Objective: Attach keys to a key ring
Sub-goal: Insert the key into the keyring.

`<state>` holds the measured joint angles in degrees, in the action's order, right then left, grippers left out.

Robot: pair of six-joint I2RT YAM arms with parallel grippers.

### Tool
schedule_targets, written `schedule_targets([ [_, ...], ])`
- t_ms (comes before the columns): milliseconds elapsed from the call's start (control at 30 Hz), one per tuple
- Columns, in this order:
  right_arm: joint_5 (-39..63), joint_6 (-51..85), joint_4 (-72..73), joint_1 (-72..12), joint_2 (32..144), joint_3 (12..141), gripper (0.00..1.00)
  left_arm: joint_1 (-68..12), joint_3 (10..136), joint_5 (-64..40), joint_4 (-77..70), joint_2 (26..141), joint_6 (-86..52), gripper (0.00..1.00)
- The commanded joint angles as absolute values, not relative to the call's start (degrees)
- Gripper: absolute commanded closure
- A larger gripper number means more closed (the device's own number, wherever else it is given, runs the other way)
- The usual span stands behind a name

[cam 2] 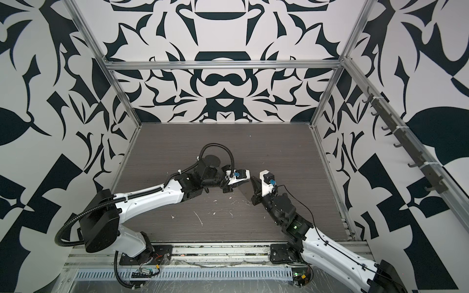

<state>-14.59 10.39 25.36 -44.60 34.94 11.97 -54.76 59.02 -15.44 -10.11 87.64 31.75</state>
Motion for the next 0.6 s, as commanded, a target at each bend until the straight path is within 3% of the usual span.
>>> schedule_targets([
  [0,-13.6,10.1,29.7,-44.5,34.7,12.3,1.0,-54.5,60.9,-16.0,-8.8,88.6,32.0,0.74],
  [300,-12.2,9.8,30.5,-44.4,35.7,12.3,1.0,-54.5,62.1,-16.2,-8.0,89.6,31.5,0.78],
  [567,-12.4,9.9,30.9,-44.4,35.1,11.8,1.0,-54.5,62.3,-15.7,-7.9,89.8,31.5,0.95],
])
